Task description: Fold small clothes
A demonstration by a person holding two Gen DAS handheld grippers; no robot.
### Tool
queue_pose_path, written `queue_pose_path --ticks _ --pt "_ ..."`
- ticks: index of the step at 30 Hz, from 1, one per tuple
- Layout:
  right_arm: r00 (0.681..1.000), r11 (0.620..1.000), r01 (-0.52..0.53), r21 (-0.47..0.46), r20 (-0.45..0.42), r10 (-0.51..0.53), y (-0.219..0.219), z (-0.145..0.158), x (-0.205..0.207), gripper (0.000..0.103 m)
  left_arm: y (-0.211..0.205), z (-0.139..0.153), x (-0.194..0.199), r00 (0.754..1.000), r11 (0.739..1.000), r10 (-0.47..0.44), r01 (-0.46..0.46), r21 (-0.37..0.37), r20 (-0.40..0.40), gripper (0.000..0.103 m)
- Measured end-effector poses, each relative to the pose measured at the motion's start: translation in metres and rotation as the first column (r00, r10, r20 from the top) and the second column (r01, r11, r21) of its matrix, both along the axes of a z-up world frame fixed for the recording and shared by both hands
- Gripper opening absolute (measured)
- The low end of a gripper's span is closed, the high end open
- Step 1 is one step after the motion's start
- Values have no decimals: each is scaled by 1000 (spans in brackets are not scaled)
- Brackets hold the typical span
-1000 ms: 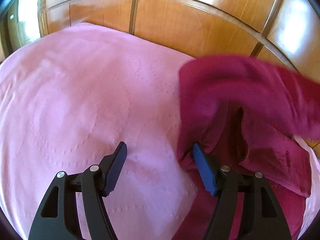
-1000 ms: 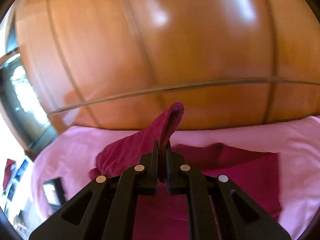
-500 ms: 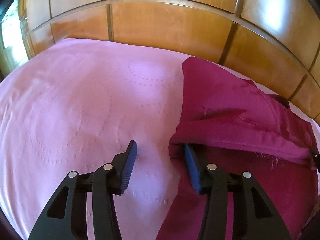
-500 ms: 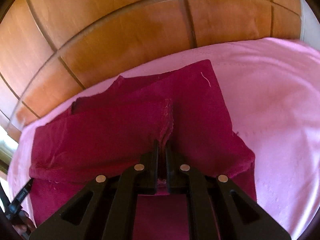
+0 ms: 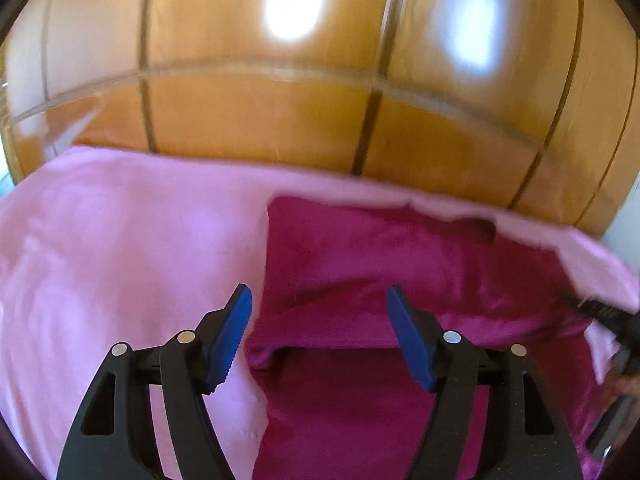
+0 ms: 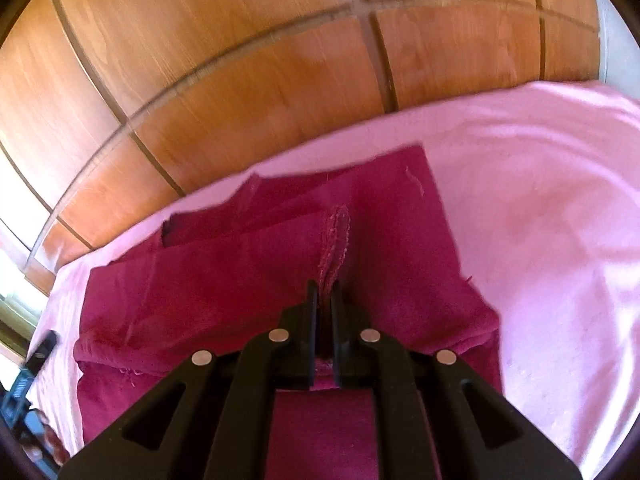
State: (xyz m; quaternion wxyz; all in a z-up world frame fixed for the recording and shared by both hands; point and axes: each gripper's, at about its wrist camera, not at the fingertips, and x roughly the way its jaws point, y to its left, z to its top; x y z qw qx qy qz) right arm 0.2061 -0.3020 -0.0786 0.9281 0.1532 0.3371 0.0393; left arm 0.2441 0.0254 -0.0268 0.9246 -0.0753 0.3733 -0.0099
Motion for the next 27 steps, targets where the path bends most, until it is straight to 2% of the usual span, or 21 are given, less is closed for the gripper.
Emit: queue_pose_path --ticks 2,3,5,6,8,9,12,13,15,17,19,22,25,27 --pt "1000 998 11 -58 29 -9 3 4 -4 5 2 -21 3 996 999 -30 28 -26 -85 59" --pt "1000 996 7 -94 8 -6 6 -3 -1 5 -1 -27 0 995 999 -37 36 -10 -92 59" --pt "999 992 13 -126 -50 -19 8 -22 8 6 -13 -39 -9 994 996 -61 67 66 -87 59" --pt "999 992 14 -124 -46 -20 8 -28 9 7 -20 -43 -11 993 992 -71 81 96 -99 60" --pt "999 994 22 -110 -32 -26 6 -28 7 8 -22 -48 -10 992 991 -71 82 107 -108 60" --pt "999 994 28 -101 -34 -32 4 -24 4 11 -20 -46 -9 991 993 -66 76 85 -116 60" --pt "999 993 34 -115 -28 -38 0 -13 -5 39 -7 -35 -17 994 998 -52 50 -22 -96 60" --pt "999 993 37 -116 -17 -40 -1 -9 -8 44 -3 -27 -24 997 997 -53 50 -54 -60 60" --pt "998 993 51 -104 29 -48 -6 7 -19 52 7 -11 -35 999 996 -44 44 -72 1 60" --pt "998 997 38 -61 61 -34 -6 20 -23 53 21 2 -38 999 995 -11 15 -98 41 60" --pt "998 999 6 -43 68 -3 2 28 -21 55 31 8 -30 999 993 18 -13 -115 43 60" --pt "997 997 -55 -46 47 57 25 30 -10 57 50 5 -2 998 982 58 -61 -177 -23 60" --pt "996 995 -81 -66 20 83 41 20 -1 58 79 -9 27 991 935 76 -110 -336 -111 60" --pt "996 994 -84 -65 -1 84 45 12 5 58 91 -18 44 986 906 70 -126 -404 -151 60"
